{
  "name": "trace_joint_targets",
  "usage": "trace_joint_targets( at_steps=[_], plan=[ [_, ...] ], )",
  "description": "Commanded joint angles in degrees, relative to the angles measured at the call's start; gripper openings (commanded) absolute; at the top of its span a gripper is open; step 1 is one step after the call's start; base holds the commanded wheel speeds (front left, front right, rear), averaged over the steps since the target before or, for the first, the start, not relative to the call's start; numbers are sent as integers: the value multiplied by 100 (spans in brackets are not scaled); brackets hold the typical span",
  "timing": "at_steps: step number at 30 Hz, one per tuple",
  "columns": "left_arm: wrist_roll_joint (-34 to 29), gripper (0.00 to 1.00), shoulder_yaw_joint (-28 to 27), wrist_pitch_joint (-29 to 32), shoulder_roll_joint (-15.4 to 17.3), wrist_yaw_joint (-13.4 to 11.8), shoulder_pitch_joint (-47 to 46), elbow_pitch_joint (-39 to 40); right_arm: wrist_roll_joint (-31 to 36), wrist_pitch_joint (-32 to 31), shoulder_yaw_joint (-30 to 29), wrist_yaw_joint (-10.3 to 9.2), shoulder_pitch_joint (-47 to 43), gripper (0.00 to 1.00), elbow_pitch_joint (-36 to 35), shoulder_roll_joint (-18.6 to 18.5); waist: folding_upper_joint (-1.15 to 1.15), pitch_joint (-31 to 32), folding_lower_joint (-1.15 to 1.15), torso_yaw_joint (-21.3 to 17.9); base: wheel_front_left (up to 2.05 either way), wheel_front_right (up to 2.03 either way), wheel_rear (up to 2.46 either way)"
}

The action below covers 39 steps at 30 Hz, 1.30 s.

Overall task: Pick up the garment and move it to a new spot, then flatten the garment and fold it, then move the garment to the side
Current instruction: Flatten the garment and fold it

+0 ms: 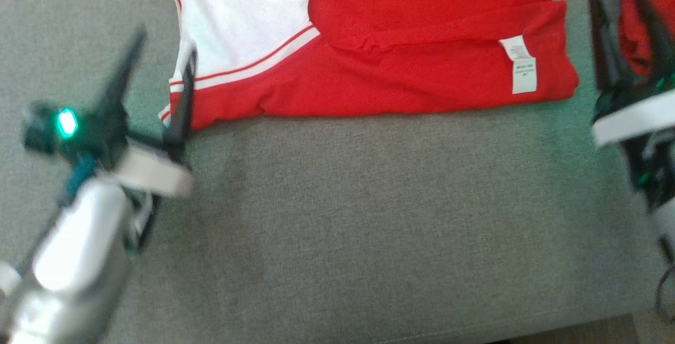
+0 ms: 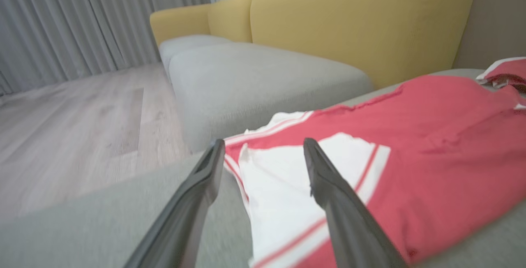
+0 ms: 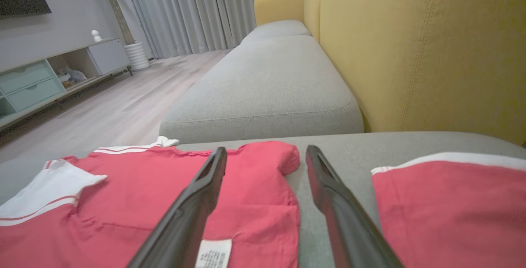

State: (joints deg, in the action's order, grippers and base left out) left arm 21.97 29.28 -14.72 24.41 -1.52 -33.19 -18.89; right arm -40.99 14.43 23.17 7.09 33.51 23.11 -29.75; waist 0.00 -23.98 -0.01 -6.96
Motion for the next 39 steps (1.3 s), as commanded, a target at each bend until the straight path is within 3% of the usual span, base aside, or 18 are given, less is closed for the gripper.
trace_joint_targets(
  at_steps=[1, 11, 19, 25, 28, 29, 30, 32, 39],
  plan=[
    [69, 100, -348, -27, 103, -146, 157, 153, 206, 55, -127, 40, -524, 100, -278, 86, 0, 162, 1, -37, 0, 0, 0],
    [516, 100, -645, 60, -386, -551, 947, -187, 758, 56, -538, 40, -1308, 100, -684, 520, 0, 344, 1, -82, 0, 0, 0],
    [679, 100, -467, 567, -602, -479, 740, -657, 735, 56, -600, 40, -1450, 100, -747, 695, 0, 233, 1, -42, 0, 0, 0],
    [735, 100, -497, 840, -614, -640, 621, -1044, 742, 56, -564, 40, -1436, 100, -748, 732, 0, 191, 1, -49, 0, 0, 0],
    [771, 100, -334, 1124, -605, -465, 665, -1103, 728, 56, -576, 40, -1447, 100, -712, 726, 0, 222, 1, -52, 0, 0, 0],
    [730, 41, -222, 1243, -571, -381, 690, -1089, 730, 56, -588, 40, -1451, 100, -694, 724, 0, 241, 1, -52, 0, 0, 0],
    [737, 0, -139, 1361, -563, -294, 728, -1051, 735, 56, -594, 40, -1461, 100, -678, 722, 0, 266, 1, -48, 0, 0, 0],
    [791, 0, -57, 1498, -550, -165, 803, -884, 730, 56, -587, 40, -1478, 100, -644, 717, 0, 297, 1, -40, 0, 0, 0],
    [698, 0, -139, 1358, -307, -362, 954, -155, 700, 57, -675, 40, -1393, 100, -130, 738, 0, 393, 1, 40, 0, 0, 0]
  ],
)
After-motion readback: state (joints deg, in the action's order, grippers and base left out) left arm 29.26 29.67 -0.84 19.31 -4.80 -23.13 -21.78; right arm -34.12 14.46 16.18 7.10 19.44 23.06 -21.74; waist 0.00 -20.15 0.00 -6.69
